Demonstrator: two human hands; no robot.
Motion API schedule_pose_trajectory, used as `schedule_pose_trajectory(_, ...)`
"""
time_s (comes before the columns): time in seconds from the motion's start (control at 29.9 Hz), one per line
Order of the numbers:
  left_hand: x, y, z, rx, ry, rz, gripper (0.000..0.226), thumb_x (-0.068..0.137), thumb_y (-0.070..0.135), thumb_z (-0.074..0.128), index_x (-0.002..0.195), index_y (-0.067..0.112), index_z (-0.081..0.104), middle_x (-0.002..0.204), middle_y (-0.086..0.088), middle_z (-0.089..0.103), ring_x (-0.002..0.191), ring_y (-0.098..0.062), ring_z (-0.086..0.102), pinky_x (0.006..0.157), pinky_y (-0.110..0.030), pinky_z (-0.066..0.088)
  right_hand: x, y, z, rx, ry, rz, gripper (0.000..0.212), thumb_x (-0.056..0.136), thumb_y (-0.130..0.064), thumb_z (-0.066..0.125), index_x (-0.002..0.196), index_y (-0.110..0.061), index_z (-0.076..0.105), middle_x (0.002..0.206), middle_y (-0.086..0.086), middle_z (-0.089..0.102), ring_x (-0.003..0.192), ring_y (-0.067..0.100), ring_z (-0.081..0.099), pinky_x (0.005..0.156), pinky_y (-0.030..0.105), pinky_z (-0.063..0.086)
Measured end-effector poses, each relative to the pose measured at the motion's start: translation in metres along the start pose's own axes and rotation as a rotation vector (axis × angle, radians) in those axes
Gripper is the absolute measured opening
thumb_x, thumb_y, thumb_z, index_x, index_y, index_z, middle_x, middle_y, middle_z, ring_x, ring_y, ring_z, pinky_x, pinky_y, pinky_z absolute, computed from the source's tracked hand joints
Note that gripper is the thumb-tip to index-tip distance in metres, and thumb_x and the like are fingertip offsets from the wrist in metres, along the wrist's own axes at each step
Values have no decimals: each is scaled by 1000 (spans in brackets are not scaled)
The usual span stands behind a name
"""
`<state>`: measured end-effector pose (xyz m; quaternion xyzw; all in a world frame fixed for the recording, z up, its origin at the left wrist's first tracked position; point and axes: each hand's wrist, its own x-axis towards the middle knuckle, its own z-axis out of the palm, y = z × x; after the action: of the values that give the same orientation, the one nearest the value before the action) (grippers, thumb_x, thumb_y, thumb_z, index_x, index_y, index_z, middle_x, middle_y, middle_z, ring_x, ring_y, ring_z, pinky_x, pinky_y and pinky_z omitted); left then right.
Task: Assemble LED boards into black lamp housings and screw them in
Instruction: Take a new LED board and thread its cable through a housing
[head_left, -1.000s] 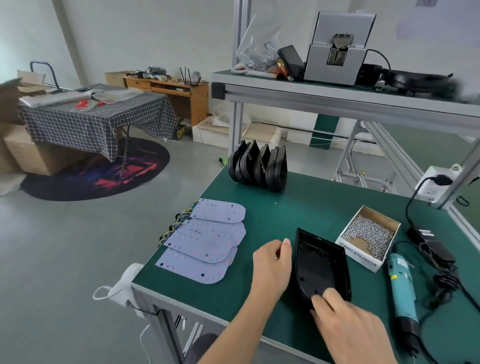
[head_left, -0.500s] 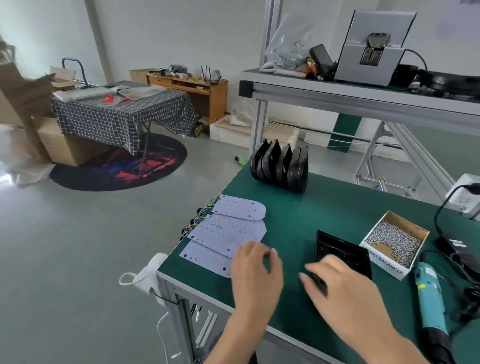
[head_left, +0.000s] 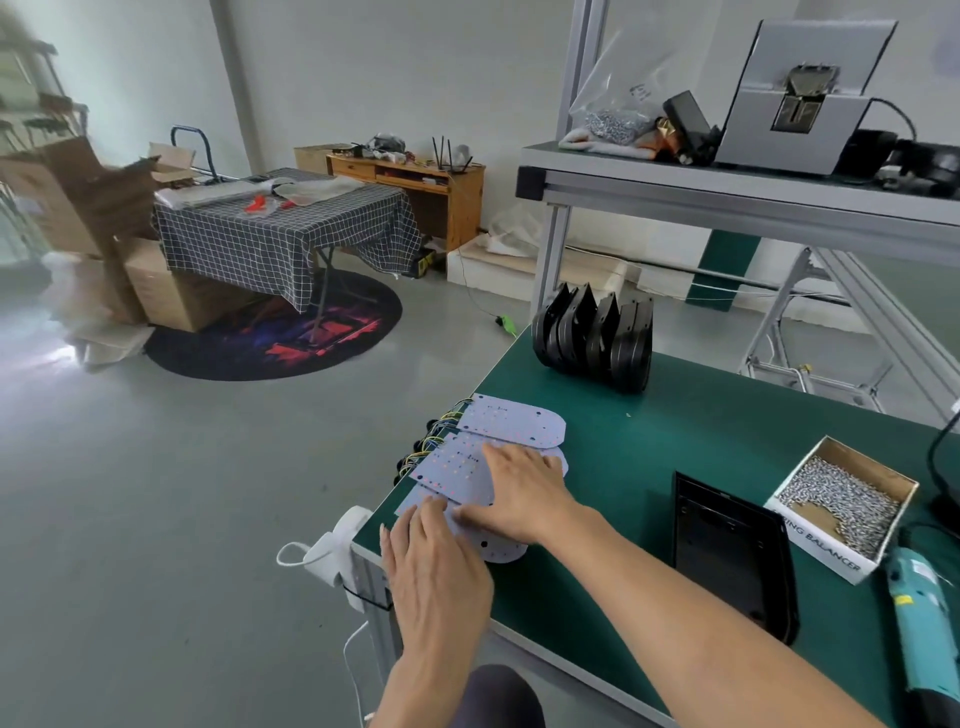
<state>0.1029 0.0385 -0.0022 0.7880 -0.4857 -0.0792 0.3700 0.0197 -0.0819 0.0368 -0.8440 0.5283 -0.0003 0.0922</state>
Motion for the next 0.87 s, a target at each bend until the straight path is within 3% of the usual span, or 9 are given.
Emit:
schedule_pose_trajectory(0.2, 2, 0, 3, 10, -13, -39, 44, 86, 0, 65, 130, 1, 62, 130, -12, 66, 133, -38, 51, 120, -54, 30, 5, 3, -5, 32, 38, 15, 82, 79, -76, 67, 136, -18, 52, 132, 8, 52, 130, 31, 45, 110, 46, 34)
schedule_pose_trajectory(0.33, 4, -1, 1, -23, -5, -40, 42, 87, -2, 60, 127, 6, 63, 126, -8, 66, 129, -34, 50, 117, -49, 32, 9, 3, -8, 316, 29, 36, 93, 76, -68, 76, 148, -17, 47, 136, 6, 43, 130, 29, 48, 103, 40, 43)
schedule_pose_trajectory(0.54, 11, -3, -5, -146, 84, -13, 36, 84, -2, 66, 119, 6, 67, 128, -7, 63, 122, -30, 52, 104, -43, 43, 8, 0, -23, 677, 104, -7, 109, 62, -76, 73, 151, -19, 47, 146, 0, 48, 134, 14, 50, 110, 37, 46)
schedule_pose_trajectory(0.64, 21, -6, -11, -212, 167, -33, 31, 87, 4, 68, 117, 12, 66, 121, -2, 60, 104, -25, 60, 86, -31, 41, 7, -4, -44, 819, 181, -34, 108, 58, -78, 72, 147, -21, 53, 137, -5, 54, 127, 9, 55, 104, 29, 48)
schedule_pose_trajectory(0.74, 41, -10, -22, -265, 230, -99, 28, 92, 13, 65, 119, 18, 61, 115, 0, 58, 81, -21, 63, 77, -37, 44, 4, -8, -70, 943, 241, -99, 102, 60, -75, 74, 145, -22, 56, 133, -10, 59, 120, 0, 58, 97, 18, 47)
schedule_pose_trajectory(0.8, 58, -11, -30, -282, 267, -134, 33, 93, 18, 64, 125, 18, 57, 117, 1, 59, 80, -24, 65, 80, -37, 43, -1, -10, -88, 1033, 287, -150, 96, 61, -71, 77, 142, -23, 59, 126, -17, 62, 112, -10, 59, 89, 10, 48)
schedule_pose_trajectory(0.87, 77, -11, -38, -259, 290, -180, 46, 93, 24, 66, 136, 16, 49, 117, 1, 60, 94, -29, 65, 90, -40, 39, -8, -12, -106, 1084, 337, -192, 89, 63, -67, 80, 140, -26, 61, 122, -19, 64, 109, -10, 62, 89, 11, 51)
